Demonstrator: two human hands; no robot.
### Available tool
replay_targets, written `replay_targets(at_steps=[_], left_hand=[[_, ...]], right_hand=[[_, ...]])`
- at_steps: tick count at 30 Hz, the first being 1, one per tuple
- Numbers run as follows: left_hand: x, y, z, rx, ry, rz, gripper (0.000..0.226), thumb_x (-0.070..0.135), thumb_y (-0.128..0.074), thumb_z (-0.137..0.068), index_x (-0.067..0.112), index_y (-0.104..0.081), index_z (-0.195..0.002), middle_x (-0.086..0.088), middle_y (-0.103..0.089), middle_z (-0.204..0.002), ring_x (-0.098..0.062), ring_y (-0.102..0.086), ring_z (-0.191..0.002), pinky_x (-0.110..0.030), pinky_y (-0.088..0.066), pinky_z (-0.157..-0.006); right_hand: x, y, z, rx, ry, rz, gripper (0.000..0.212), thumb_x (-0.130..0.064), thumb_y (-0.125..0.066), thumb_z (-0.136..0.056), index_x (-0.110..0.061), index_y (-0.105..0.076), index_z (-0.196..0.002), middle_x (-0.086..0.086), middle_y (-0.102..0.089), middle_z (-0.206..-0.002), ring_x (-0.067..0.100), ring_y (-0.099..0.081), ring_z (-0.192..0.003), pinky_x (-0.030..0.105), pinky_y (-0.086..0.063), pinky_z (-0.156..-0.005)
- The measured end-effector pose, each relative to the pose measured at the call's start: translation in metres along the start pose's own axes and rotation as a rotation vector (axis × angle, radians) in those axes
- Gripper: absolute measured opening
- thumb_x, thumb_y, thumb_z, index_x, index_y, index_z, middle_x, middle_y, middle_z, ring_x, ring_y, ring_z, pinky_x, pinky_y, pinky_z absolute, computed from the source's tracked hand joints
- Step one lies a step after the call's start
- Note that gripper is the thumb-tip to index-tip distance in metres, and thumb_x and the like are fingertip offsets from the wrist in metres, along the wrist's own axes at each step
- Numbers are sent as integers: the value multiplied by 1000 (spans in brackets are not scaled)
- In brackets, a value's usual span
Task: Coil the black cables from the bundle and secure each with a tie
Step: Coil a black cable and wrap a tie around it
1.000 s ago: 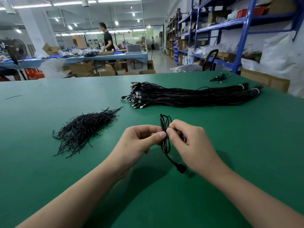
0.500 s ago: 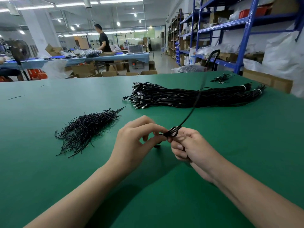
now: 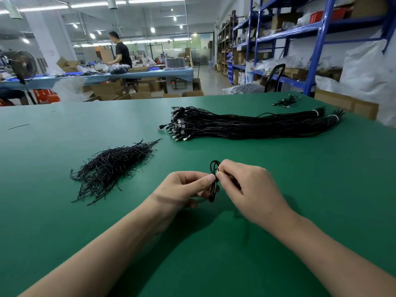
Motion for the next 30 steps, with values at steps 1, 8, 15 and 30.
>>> replay_targets(at_steps=[1, 8, 15, 30], left_hand=[[0, 0, 0, 3, 3, -1, 41, 42, -73, -79, 8, -76, -101, 7, -67, -73, 0, -58, -59, -13, -35, -49], [6, 0, -1, 82, -246, -32, 12, 29, -80, -74, 19, -77, -80, -6, -76, -79, -6, -66, -69, -18, -49, -63], [6, 7, 1, 153, -477, -382, 7, 29, -81, -84, 25, -76, -86, 5, -75, -81, -8, -66, -73, -39, -45, -60], [-4, 6, -6, 164, -297, 54, 29, 34, -77, -74, 9, -74, -89, 5, -72, -76, -2, -63, -70, -11, -43, -61]], right_hand=[[1, -1, 0, -7, -18, -42, 21, -28, -52, -101, -24, -50, -80, -12, -43, -59, 16, -44, -57, 40, -42, -55], [6, -10, -2, -156, -356, -702, 28, -15, -51, -103, -5, -52, -76, 0, -38, -57, 14, -35, -51, 28, -31, -49], [10, -13, 2, -352, -539, -1063, 26, -14, -48, -103, -10, -56, -79, -1, -41, -56, 13, -34, -46, 23, -27, -49], [7, -19, 4, -242, -383, -631, 27, -42, -54, -101, -20, -67, -92, -3, -66, -66, 5, -57, -49, 14, -40, -51]])
Point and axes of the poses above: each hand's wrist, its own z-axis away from the middle knuckle, its own y-axis out of the back of the hand, x = y × z, the point moved 3 cm from there along -z, towards the middle knuckle
